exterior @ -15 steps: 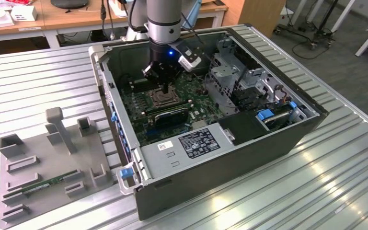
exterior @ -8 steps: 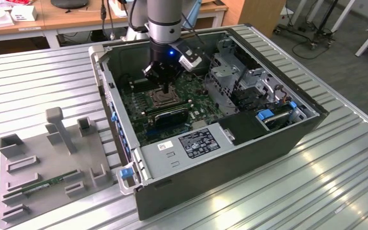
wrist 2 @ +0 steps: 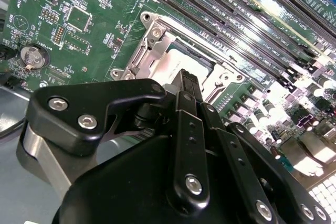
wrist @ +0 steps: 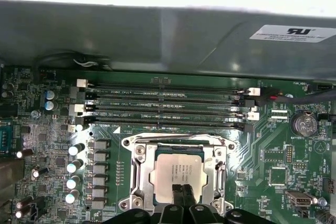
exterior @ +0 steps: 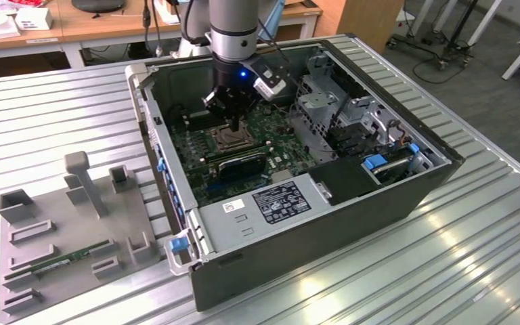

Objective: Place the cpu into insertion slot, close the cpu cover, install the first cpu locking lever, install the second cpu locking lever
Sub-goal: 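Install the second cpu locking lever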

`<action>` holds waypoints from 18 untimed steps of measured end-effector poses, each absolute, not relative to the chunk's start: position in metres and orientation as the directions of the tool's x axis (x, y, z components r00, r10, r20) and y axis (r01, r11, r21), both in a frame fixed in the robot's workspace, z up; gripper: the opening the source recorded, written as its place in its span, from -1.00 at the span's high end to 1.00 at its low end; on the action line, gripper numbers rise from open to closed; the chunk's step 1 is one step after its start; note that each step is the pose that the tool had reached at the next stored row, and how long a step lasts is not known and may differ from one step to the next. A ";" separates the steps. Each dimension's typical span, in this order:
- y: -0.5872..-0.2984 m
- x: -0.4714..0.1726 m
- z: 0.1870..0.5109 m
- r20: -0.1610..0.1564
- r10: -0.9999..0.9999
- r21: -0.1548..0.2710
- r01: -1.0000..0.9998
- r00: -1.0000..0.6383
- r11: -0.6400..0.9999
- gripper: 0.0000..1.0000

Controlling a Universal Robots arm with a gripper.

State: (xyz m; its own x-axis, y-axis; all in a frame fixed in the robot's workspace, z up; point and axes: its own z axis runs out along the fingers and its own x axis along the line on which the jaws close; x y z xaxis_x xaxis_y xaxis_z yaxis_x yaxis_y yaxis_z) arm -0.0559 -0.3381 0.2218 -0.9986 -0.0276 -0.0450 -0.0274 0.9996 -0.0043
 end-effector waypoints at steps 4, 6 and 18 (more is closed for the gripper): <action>-0.338 -0.056 0.224 -0.045 -0.028 -0.004 -0.027 -0.999 1.000 0.79; -0.338 -0.056 0.225 -0.045 -0.028 -0.004 -0.027 -0.999 1.000 0.79; -0.338 -0.056 0.227 -0.045 -0.028 -0.004 -0.027 -0.999 1.000 0.79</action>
